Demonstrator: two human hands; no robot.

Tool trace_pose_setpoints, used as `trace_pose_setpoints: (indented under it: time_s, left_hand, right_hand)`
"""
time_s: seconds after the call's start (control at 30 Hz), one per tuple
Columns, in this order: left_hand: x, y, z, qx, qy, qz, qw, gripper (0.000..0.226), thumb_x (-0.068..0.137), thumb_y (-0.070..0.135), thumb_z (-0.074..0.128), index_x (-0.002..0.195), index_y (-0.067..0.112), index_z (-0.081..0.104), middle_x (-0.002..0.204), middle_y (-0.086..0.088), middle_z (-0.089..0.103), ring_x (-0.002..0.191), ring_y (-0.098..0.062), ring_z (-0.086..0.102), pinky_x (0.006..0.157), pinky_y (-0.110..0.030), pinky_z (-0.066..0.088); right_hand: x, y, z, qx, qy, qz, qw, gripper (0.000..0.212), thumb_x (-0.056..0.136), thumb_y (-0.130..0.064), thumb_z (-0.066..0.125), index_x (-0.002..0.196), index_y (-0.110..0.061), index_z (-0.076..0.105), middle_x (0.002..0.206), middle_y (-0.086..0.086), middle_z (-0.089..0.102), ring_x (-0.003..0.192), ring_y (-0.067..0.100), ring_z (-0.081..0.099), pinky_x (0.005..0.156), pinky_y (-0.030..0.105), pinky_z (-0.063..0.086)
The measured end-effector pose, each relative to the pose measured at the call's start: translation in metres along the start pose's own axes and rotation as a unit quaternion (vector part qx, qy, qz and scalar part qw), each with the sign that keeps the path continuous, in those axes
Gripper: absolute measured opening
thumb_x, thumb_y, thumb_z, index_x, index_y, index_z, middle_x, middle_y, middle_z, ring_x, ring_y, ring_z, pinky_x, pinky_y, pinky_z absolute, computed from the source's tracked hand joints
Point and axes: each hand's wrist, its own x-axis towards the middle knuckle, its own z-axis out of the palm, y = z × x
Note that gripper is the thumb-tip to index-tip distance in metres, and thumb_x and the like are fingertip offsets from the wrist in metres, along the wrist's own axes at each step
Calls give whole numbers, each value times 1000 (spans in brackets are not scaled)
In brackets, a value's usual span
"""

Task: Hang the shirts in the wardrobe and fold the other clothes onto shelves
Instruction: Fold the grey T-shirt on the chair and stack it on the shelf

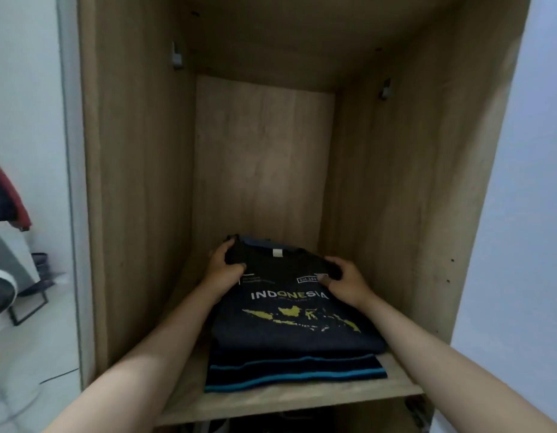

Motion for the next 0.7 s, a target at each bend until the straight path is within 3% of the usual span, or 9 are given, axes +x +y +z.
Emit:
trace_pose_setpoints:
  time_s: [0.1,0.17,0.23,0.33,0.53,0.7]
  left_hand:
    - [-35,2,-9,-18,1,-30,999,62,88,10,61,144,21,35,147,-9,36,131,-26,40,98,-32,37]
    - [-64,-2,-16,-25,0,-59,998,59,87,15,64,141,18,39,139,-10,45,118,-23,48,91,-30,39]
    - [-94,-4,-25,-25,-3,-79,997,52,87,17,65,135,16,45,123,-7,53,100,-17,51,82,-27,40]
    - [-134,-5,-39,-12,-13,-81,997,39,88,19,64,125,14,53,115,-5,57,96,-17,55,82,-26,44]
    - [-178,3,-62,32,-74,-3,997,35,87,12,63,120,21,58,112,-3,60,104,-16,58,84,-24,43]
    - [-186,14,-66,-56,-62,68,994,33,82,-4,64,109,15,63,110,-13,64,102,-22,61,82,-24,51]
  right_hand:
    - [-29,6,-2,-18,-11,11,1000,60,84,-41,67,138,-28,44,143,3,42,130,22,43,109,35,37]
    - [-54,8,-4,-16,-13,23,1000,61,84,-42,67,138,-25,43,142,3,44,128,23,45,104,32,40]
    - [-78,12,-6,-19,0,36,999,59,87,-38,64,139,-19,43,140,5,48,127,24,47,99,30,41]
    - [-110,16,-9,-24,42,42,998,54,90,-36,61,136,-13,47,136,7,53,123,26,51,96,31,42]
    - [-149,9,-15,28,96,19,995,35,87,-24,66,120,-16,58,123,4,59,108,20,54,81,26,43]
    - [-163,0,-19,117,154,-67,979,22,85,-6,66,104,-17,63,107,-3,61,108,18,55,90,30,45]
